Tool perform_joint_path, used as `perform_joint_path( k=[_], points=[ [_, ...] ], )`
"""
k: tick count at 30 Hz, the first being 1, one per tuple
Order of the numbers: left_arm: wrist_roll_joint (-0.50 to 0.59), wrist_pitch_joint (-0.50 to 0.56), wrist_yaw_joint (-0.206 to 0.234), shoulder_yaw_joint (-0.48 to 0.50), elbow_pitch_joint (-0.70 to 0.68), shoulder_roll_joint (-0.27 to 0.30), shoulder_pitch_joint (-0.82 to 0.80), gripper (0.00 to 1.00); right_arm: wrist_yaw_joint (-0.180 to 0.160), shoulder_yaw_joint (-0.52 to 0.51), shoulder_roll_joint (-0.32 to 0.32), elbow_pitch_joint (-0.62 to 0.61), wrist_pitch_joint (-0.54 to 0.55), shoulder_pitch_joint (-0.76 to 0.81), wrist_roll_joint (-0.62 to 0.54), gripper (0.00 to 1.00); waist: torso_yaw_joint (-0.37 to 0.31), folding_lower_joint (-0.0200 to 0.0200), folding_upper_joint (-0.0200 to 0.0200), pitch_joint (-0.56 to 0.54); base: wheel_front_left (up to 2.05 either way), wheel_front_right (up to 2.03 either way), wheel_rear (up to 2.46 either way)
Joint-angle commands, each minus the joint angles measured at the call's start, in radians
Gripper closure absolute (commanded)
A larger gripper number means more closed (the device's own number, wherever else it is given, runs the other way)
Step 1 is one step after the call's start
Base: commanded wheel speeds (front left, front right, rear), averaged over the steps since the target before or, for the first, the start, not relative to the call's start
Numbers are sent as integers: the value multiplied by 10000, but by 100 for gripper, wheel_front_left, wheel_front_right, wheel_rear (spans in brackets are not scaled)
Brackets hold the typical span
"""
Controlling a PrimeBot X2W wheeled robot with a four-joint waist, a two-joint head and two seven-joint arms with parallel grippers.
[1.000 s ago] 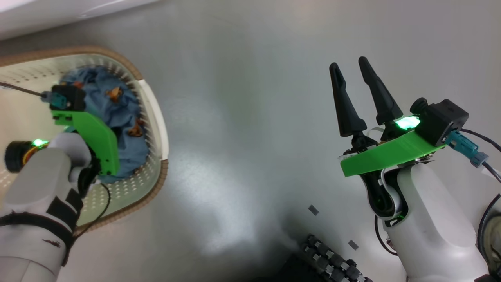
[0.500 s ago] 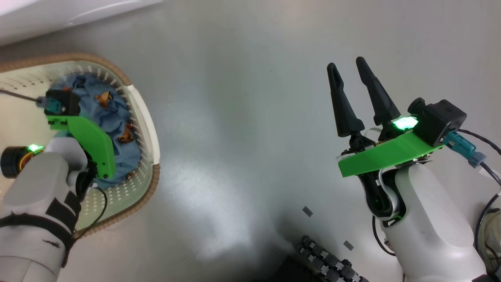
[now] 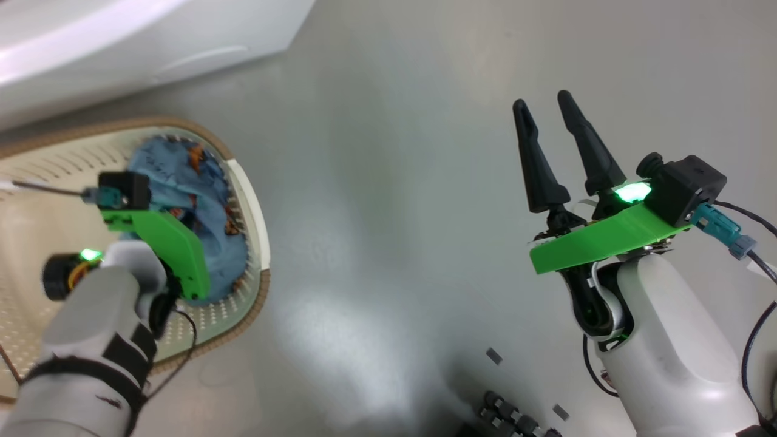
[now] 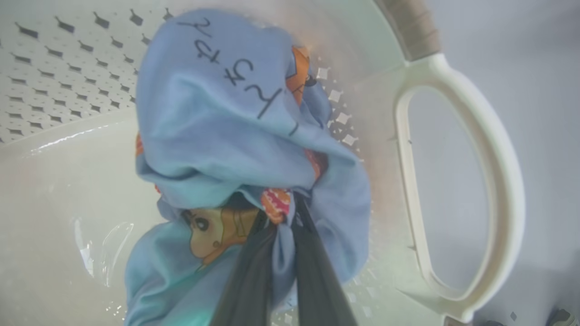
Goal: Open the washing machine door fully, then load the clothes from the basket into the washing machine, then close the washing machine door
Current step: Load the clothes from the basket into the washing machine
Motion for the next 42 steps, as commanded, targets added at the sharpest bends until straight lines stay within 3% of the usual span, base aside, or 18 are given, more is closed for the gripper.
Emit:
perform_joint_path(
  k=[1, 14, 31, 42],
  points=[
    [-211, -256, 7, 79, -343, 74, 442, 100, 44, 40, -183, -113, -92, 304, -98, 0, 272, 0, 0, -666, 0, 0, 0],
    [-1455, -1319, 7, -221, -1636, 64, 1789, 100, 44, 71, -529, 182, -92, 688, -19, 0, 890, 0, 0, -2476, 0, 0, 0],
    [-3101, -2891, 6, -581, -3646, 500, 3302, 100, 44, 125, -1191, 628, -92, 1490, 123, 0, 1840, 0, 0, -4833, 0, 0, 0],
    [-2958, -3435, 50, 503, -5427, 918, 3898, 100, 44, 116, -1514, 800, -92, 1983, 212, 0, 2509, 0, 0, -5937, 0, 0, 0]
  ],
)
